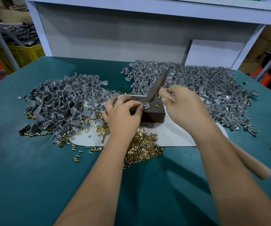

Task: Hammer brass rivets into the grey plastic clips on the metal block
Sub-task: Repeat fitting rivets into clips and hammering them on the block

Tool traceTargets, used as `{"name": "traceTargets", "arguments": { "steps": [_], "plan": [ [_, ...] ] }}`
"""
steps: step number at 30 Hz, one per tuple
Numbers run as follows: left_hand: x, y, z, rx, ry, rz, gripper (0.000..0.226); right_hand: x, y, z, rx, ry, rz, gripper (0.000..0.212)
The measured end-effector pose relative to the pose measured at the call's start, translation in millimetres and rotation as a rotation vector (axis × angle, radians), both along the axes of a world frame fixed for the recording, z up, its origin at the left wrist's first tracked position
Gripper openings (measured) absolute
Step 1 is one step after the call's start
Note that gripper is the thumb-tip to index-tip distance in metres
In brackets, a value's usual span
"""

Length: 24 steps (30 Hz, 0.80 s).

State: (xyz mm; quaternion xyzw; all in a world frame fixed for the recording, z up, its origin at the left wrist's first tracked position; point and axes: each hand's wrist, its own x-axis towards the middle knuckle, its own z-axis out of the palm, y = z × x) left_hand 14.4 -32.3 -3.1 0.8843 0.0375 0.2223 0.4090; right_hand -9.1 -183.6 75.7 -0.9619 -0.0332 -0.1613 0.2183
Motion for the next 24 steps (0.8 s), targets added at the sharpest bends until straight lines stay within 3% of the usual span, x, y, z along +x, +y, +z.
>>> {"name": "traceTargets", "arguments": {
  "steps": [6, 11, 15, 20, 24],
  "plan": [
    [-2, 0, 0, 0.005, -0.026, 0.020, 0.009, 0, 10, 4, -0.060, -0.217, -0.034, 0.014],
    [-4, 0, 2, 0.033, -0.005, 0.024, 0.013, -1, 21, -4, -0.253, -0.128, -0.012, 0.021],
    [-4, 0, 1, 0.014, 0.000, 0.017, 0.014, -1, 18, 6, -0.156, -0.310, -0.065, 0.026],
    [-3, 0, 2, 0.016, 0.032, 0.026, 0.013, -4, 21, -8, -0.254, -0.088, -0.023, 0.021],
    [-3, 1, 1, -0.018, 0.034, 0.009, 0.014, 1, 17, 1, -0.172, -0.178, -0.057, 0.024]
  ]
}}
